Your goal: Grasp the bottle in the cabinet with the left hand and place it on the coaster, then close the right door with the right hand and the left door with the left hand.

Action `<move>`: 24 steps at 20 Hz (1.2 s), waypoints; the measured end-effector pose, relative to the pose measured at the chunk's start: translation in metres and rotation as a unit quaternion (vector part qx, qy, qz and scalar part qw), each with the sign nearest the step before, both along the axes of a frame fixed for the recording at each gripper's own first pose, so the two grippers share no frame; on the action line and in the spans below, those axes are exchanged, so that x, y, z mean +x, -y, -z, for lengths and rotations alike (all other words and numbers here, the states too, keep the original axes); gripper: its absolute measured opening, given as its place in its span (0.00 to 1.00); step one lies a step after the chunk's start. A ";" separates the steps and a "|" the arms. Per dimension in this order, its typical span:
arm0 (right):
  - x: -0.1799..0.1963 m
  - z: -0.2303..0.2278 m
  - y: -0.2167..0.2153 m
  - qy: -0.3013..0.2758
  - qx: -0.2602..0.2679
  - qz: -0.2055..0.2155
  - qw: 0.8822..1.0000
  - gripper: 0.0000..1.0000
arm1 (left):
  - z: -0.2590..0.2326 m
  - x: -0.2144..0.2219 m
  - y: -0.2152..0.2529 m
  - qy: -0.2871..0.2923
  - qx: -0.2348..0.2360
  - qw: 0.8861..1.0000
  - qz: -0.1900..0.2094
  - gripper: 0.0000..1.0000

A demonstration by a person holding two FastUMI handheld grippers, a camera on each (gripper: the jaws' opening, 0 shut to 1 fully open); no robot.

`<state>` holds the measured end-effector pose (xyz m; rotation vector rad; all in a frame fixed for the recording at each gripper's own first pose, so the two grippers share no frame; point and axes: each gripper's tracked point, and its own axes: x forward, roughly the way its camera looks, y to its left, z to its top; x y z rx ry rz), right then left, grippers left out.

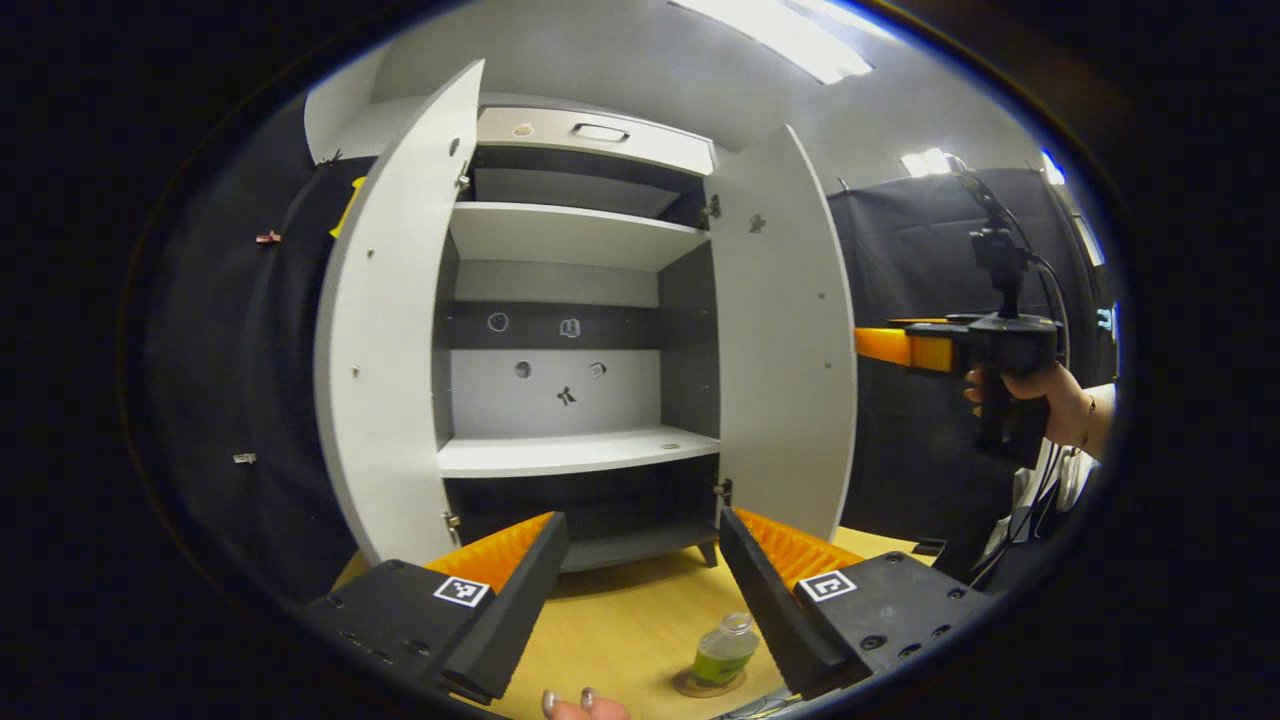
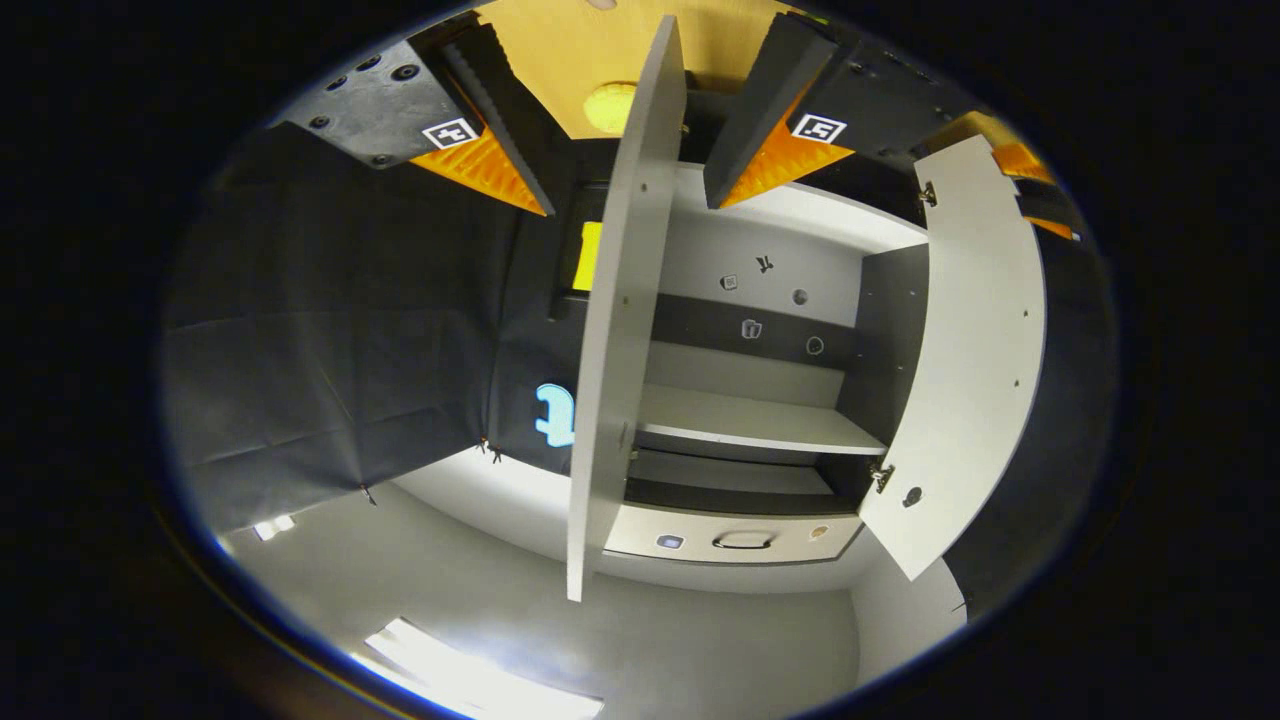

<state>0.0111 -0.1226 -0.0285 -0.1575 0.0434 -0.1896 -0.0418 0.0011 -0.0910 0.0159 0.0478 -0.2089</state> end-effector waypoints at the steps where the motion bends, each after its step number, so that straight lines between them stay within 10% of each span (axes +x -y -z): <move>1: 0.000 0.000 0.012 -0.002 -0.010 0.012 1.000 0.97 | -0.005 -0.002 -0.016 -0.002 0.006 1.000 -0.020 0.96; 13: 0.045 0.007 0.051 -0.012 0.036 -0.053 0.998 0.94 | -0.053 -0.047 -0.145 0.003 -0.014 0.973 -0.230 0.98; 24: 0.058 0.020 -0.015 -0.030 0.090 -0.153 0.984 0.94 | -0.044 -0.044 -0.177 -0.011 0.001 0.962 -0.272 0.98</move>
